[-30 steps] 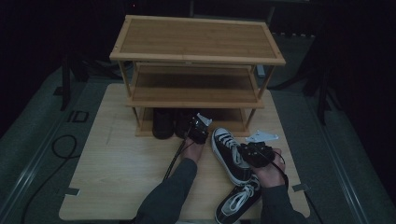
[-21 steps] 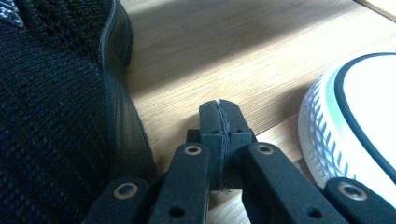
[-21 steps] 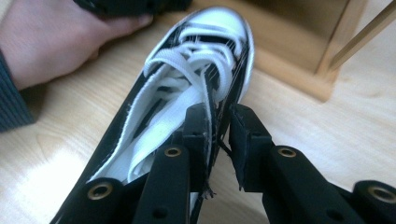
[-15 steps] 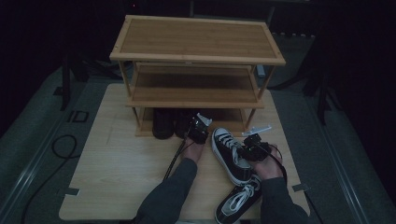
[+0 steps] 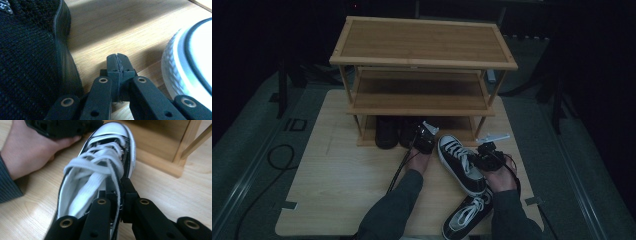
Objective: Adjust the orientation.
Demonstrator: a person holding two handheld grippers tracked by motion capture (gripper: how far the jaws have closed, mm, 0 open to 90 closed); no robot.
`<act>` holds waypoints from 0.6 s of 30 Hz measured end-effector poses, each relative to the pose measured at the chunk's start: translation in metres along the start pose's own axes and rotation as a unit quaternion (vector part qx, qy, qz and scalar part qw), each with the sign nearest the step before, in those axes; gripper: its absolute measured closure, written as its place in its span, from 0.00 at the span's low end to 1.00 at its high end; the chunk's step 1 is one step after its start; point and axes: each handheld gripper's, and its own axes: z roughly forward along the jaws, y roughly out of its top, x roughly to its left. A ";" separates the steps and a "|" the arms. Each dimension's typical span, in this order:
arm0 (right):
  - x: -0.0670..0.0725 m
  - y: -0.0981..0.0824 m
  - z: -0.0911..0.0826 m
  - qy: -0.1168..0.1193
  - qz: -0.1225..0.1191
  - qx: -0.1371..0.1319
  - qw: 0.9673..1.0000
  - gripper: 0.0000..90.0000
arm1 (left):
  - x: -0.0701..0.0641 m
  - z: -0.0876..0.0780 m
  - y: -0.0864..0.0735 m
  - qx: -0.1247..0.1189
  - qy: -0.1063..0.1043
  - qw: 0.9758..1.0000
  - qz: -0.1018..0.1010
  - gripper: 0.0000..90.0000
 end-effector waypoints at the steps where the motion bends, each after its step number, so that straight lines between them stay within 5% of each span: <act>1: -0.001 0.001 -0.003 0.000 0.001 -0.003 1.000 0.97 | 0.000 0.000 0.000 0.000 0.000 1.000 0.000 1.00; 18: -0.026 0.008 -0.036 0.018 -0.012 -0.027 0.999 0.97 | 0.000 0.000 0.000 0.000 0.000 1.000 0.000 1.00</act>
